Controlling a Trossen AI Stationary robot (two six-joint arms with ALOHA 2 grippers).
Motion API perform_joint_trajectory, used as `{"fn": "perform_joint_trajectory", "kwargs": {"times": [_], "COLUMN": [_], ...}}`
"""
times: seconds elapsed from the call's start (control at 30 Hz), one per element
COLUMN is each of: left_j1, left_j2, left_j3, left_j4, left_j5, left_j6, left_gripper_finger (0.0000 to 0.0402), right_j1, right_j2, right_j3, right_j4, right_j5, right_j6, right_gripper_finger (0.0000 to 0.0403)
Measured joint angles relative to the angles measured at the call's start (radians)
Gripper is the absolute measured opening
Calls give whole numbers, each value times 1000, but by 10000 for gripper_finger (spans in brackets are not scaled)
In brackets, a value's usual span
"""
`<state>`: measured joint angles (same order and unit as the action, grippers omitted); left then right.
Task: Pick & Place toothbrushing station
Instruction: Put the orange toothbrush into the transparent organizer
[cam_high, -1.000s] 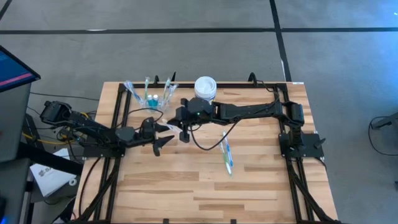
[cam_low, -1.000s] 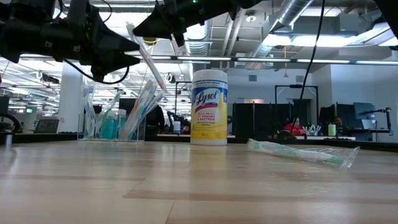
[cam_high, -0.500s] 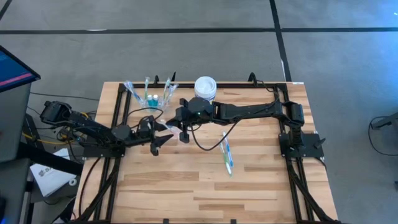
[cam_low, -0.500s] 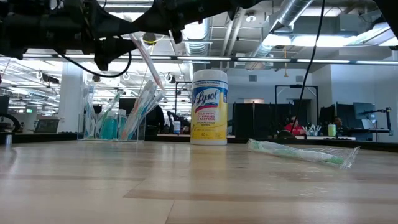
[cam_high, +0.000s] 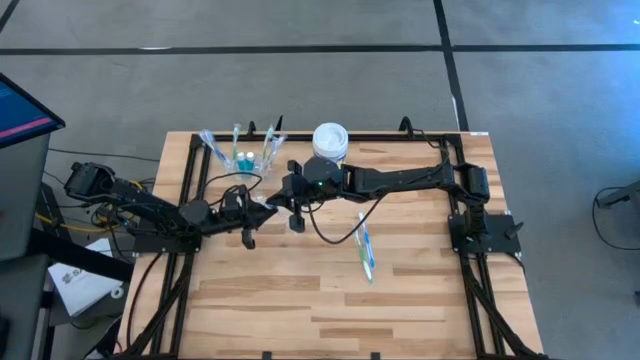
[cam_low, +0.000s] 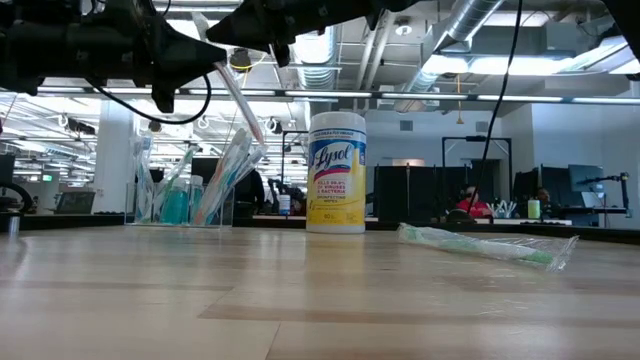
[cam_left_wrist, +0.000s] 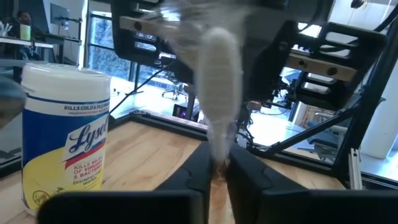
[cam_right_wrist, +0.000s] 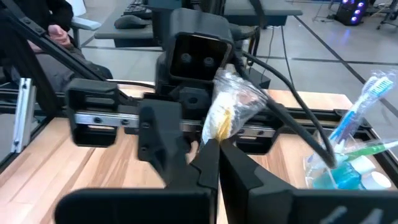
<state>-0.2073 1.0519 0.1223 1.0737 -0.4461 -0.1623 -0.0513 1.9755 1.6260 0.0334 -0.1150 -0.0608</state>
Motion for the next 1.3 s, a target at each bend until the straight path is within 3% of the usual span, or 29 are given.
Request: {"fn": "perform_joint_trajectory", "kwargs": {"times": [0.33,0.63,1.0,1.3], "left_j1": [-1,-1,0,0], "left_j2": [0,-21,-177,-355], "left_j3": [0,0,0,0], "left_j4": [4,-6,-226,-458], "left_j5": [-10,-85,-244,-315], "left_j6": [0,10,24,24], "left_gripper_finger": [12,12,12,12], "right_j1": [-2,-3,-3,-3], "right_j2": [0,0,0,0], "right_j3": [0,0,0,0], "right_j4": [-5,-42,-65,-74], "right_j5": [-80,-93,-95,-96], "right_j6": [-2,-7,-9,-7], "right_gripper_finger": [3,64,77,77]}}
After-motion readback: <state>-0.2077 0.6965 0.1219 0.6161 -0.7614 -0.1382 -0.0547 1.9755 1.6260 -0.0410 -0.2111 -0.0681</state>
